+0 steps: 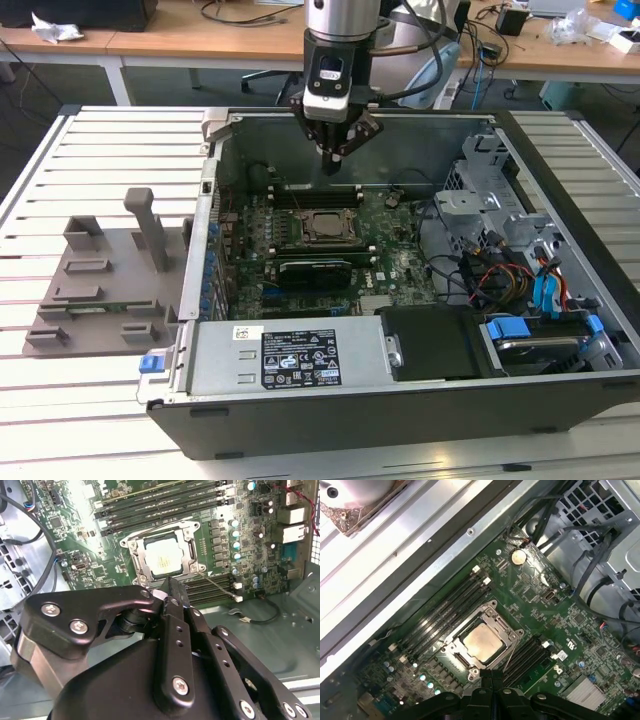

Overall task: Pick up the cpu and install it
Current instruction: 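Install the first cpu locking lever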

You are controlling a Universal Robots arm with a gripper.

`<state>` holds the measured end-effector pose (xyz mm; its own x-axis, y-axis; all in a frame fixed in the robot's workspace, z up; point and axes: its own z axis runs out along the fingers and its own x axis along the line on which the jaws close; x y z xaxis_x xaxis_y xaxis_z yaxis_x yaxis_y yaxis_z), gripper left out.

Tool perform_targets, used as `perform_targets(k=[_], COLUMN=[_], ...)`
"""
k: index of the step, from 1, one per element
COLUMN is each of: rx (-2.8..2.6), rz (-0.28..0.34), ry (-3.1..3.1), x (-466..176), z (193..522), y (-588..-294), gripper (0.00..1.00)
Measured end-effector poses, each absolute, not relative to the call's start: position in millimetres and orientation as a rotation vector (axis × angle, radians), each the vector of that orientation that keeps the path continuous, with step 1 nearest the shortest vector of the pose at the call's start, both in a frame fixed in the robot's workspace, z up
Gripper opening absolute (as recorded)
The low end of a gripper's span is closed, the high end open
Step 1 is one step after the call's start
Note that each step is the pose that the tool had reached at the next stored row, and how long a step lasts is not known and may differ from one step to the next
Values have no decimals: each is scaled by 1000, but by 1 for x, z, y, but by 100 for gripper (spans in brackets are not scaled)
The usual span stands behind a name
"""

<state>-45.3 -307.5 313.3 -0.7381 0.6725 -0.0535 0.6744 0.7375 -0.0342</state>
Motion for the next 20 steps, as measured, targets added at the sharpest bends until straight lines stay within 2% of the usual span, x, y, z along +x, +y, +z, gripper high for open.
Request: perform_targets(k=[20], rx=[634], rz=[-69], ry=[3030], x=[-45], z=[313], y=[-308], gripper=[11])
